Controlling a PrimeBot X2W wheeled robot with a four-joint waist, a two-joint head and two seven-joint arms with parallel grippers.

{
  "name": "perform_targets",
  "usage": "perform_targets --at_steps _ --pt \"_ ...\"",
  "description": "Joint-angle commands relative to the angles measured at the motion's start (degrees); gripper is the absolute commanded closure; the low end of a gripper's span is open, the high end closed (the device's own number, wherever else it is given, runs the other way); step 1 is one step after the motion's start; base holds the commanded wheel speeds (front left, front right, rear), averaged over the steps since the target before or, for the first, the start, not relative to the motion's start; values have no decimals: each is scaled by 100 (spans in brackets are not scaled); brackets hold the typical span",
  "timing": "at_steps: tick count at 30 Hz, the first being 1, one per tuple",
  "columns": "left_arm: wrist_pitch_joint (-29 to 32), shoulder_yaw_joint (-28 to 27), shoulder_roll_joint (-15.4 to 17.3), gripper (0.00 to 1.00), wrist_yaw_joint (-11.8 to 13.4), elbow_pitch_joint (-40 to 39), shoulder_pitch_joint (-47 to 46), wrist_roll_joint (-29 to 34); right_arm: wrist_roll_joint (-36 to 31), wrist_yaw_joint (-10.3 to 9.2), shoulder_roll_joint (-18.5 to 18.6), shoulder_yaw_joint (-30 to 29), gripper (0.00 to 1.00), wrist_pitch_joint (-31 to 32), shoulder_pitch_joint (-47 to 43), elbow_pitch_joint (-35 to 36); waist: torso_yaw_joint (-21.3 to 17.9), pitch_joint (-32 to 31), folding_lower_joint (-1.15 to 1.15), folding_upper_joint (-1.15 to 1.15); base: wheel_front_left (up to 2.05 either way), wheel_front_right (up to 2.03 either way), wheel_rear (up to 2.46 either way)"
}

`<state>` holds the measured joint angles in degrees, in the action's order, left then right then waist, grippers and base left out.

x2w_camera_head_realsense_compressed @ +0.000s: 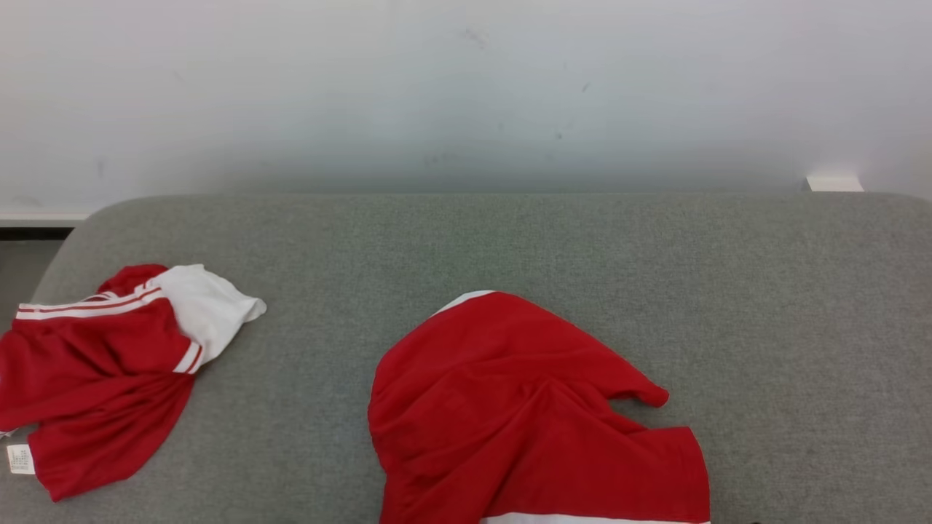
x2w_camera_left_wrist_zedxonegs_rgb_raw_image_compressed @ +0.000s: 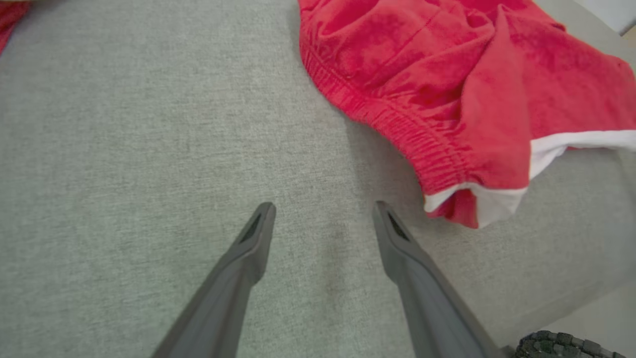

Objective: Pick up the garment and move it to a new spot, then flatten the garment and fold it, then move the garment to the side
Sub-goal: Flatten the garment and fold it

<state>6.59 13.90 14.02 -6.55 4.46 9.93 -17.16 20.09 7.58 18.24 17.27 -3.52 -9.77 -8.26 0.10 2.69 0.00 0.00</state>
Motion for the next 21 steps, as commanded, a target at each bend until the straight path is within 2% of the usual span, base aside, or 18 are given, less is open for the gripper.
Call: perform_targets --at_steps 1,8,13,21 --pt "14 29 28 0 -17 -42 37 -72 18 -17 5 31 0 -2 106 -23 18 70 0 0 0 0 0" --pt "250 540 -60 0 -71 -81 -101 -412 113 -17 -51 606 0 -13 506 -386 82 256 0 0 0 0 0" --pt "116 820 -51 0 -83 114 -343 -453 146 -17 -66 784 0 -103 720 -609 124 341 0 0 0 0 0" --pt "-190 971 -90 0 -85 531 -642 -525 223 -17 -48 933 0 -273 933 -818 77 425 0 0 0 0 0"
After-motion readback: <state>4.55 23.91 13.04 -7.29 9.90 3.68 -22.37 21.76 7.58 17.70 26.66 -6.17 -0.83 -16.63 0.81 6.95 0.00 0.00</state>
